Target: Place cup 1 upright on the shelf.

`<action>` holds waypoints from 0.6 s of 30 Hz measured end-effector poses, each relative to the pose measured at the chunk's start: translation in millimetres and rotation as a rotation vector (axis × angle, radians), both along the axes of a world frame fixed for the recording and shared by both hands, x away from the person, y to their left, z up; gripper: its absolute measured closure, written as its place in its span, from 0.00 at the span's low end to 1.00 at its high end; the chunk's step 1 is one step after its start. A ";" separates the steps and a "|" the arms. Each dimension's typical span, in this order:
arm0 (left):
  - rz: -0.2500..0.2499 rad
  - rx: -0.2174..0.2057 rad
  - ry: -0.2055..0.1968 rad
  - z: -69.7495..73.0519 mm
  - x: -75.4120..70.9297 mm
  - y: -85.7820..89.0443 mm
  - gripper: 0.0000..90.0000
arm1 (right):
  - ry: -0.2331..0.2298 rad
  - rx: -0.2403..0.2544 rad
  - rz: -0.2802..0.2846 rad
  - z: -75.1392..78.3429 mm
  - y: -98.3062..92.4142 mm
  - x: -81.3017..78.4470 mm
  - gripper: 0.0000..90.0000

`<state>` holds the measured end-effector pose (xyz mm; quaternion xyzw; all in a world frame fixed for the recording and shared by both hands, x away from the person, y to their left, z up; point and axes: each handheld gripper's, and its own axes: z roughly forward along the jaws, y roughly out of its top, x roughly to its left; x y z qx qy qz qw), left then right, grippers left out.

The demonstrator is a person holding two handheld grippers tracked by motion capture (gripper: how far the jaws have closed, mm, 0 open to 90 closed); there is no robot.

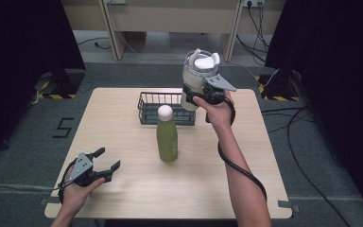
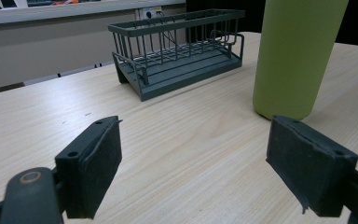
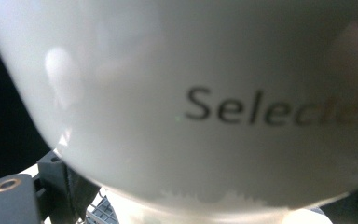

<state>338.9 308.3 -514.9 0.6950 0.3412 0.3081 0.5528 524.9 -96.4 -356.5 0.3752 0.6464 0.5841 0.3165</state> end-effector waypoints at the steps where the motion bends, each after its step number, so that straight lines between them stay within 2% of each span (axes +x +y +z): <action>1: -0.001 0.000 0.001 0.0 -0.1 0.2 0.19 | -0.004 -0.001 0.001 -0.2 0.8 1.4 0.11; 18: 0.001 -0.006 -0.001 0.1 0.2 0.5 0.19 | 0.000 0.001 -0.006 5.2 11.8 14.1 0.11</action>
